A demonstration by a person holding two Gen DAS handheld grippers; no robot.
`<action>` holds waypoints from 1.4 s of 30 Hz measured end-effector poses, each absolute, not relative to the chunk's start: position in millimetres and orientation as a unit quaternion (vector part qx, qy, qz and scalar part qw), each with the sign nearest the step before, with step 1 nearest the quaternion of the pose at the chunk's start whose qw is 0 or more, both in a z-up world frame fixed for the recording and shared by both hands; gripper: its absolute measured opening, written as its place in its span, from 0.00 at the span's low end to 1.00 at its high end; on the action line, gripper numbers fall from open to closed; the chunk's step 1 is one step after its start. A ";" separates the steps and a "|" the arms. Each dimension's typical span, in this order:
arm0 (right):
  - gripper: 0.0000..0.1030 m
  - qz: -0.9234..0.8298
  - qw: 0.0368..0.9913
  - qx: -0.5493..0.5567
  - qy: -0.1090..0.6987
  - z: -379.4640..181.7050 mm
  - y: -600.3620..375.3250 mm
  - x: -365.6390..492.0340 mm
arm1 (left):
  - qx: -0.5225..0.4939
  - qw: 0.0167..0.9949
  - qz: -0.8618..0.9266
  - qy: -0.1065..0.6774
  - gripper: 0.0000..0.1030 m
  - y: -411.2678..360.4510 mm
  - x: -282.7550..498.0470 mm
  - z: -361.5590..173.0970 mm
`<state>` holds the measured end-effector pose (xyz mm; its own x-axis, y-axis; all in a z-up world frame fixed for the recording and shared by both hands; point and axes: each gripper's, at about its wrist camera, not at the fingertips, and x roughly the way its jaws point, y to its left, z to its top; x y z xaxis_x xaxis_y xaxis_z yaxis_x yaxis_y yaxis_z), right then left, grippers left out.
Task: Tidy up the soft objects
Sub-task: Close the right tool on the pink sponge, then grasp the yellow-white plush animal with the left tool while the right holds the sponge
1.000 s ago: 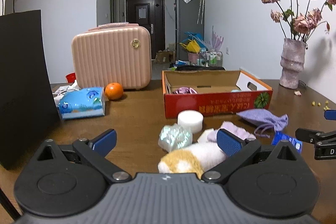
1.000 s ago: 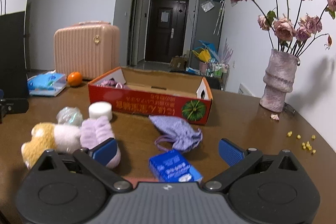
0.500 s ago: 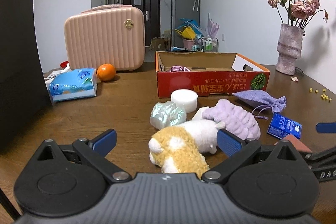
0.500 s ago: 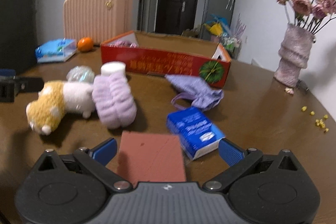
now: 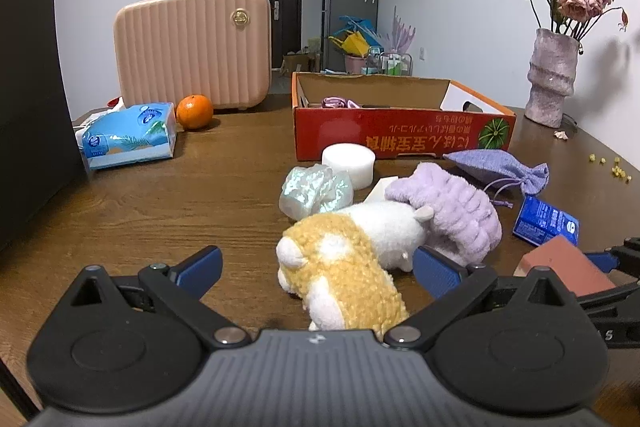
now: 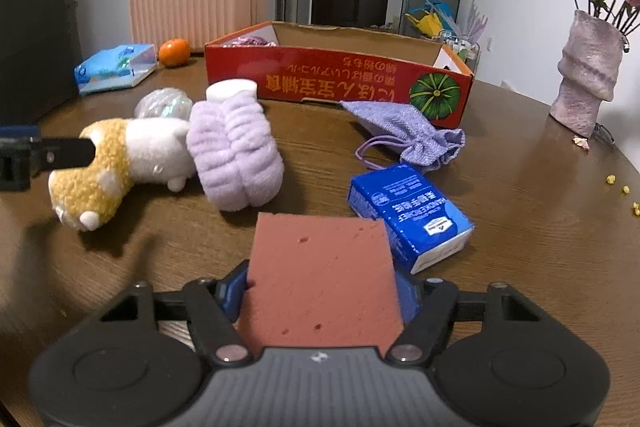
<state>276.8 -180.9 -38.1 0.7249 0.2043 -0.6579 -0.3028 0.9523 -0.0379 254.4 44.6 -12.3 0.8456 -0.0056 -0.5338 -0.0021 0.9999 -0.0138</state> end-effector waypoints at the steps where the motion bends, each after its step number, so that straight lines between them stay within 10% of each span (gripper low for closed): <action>1: 0.67 0.137 0.928 -0.066 0.341 -37.2 -182.8 276.4 | -0.006 0.960 0.000 0.279 1.00 44.4 254.4 -12.9; 30: 0.67 0.069 0.963 0.036 0.259 -18.3 -264.6 278.8 | 0.034 0.944 0.041 0.325 1.00 28.5 288.2 -43.6; 42: 0.67 0.069 0.962 0.037 0.263 -21.0 -263.4 279.2 | 0.022 0.938 0.017 0.346 0.62 29.5 293.8 -51.5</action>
<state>279.2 -263.4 -21.0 0.8524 0.1520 -0.5003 -0.1137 0.9878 0.1065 293.8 29.5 -51.5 0.7595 0.0476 -0.6488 -0.0173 0.9984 0.0530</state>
